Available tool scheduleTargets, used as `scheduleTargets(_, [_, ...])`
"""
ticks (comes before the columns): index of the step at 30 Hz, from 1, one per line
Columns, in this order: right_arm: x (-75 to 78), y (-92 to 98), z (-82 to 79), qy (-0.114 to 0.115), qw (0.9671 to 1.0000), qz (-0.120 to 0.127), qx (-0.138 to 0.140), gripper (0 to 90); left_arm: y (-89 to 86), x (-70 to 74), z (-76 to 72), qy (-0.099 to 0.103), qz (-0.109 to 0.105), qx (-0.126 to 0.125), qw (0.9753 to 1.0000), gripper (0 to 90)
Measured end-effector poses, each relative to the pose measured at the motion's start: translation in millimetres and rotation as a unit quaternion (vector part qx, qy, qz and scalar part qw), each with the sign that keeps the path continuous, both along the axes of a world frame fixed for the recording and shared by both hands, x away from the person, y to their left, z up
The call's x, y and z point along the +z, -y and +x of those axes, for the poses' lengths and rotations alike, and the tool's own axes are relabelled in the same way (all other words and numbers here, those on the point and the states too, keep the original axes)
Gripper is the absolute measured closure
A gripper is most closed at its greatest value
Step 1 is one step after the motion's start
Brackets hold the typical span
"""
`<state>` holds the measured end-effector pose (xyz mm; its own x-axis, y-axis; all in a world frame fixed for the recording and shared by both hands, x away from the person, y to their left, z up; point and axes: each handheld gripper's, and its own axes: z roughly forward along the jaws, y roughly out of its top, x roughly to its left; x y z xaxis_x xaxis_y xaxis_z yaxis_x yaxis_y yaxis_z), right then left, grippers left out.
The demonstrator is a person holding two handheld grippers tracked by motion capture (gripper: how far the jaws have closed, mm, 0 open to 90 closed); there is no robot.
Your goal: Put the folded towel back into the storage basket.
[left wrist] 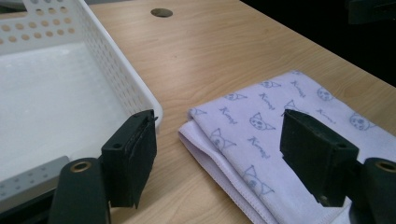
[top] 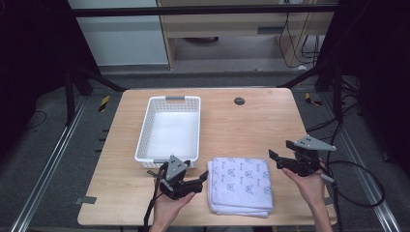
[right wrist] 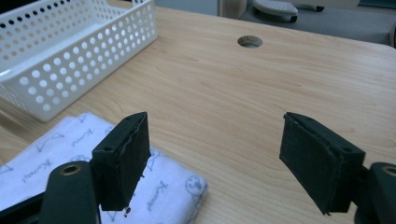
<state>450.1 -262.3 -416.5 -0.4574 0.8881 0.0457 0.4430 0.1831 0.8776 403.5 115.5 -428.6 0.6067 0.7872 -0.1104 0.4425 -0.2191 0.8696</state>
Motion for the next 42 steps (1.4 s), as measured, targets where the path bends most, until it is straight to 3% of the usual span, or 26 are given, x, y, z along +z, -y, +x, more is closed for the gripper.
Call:
scheduleTargets(6, [-5.8, -4.7, 1.9, -0.012, 0.9998, -0.016, 0.009, 24.5, 5.6, -9.8, -2.5, -0.010, 0.008, -0.005, 0.9999, 26.6])
scheduleTargets(10, [-13.4, -5.0, 2.8, -0.026, 0.9995, -0.007, 0.014, 26.0, 11.0, -15.7, -3.3, -0.017, 0.011, -0.011, 0.9997, 27.0])
scheduleTargets(20, [-23.2, -9.3, 3.0, -0.040, 0.9987, -0.022, 0.023, 26.9, 24.3, -32.7, -6.4, -0.037, 0.022, -0.022, 0.9989, 27.6])
scheduleTargets(42, [-39.3, -23.4, 5.4, -0.072, 0.9948, -0.046, 0.055, 28.9, 43.7, -60.3, -5.6, -0.078, 0.057, -0.031, 0.9948, 27.5])
